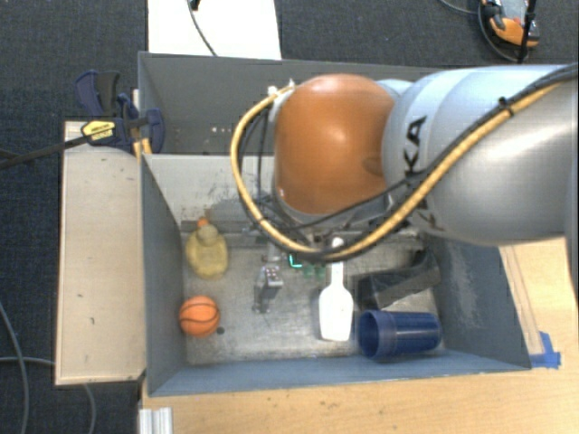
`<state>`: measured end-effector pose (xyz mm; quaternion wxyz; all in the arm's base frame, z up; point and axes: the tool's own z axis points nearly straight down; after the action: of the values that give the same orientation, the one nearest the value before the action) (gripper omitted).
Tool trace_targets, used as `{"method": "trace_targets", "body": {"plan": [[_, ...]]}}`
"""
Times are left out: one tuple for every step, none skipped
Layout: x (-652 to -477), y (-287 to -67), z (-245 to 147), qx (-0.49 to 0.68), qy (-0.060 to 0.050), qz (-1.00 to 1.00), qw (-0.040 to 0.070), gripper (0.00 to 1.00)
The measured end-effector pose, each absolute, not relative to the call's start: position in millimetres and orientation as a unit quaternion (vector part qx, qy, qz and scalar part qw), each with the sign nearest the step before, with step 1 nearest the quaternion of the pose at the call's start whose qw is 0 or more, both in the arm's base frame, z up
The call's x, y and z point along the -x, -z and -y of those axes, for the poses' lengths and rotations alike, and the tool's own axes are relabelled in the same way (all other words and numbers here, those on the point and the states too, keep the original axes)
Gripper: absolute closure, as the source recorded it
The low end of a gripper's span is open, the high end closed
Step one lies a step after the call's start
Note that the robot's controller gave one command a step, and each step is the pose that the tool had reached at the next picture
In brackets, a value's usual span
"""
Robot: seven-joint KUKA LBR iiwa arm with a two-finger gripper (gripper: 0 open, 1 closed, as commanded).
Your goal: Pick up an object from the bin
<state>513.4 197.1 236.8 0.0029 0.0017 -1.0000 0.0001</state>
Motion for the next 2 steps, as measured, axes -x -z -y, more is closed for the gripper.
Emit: {"method": "trace_targets", "body": {"plan": [[-515.2, -241.3, -195.9, 0.001, 0.001, 1.0, -0.001, 0.0], [-505.8, -202.4, -206.8, -0.015, 0.002, 1.0, -0.005, 0.0]]}}
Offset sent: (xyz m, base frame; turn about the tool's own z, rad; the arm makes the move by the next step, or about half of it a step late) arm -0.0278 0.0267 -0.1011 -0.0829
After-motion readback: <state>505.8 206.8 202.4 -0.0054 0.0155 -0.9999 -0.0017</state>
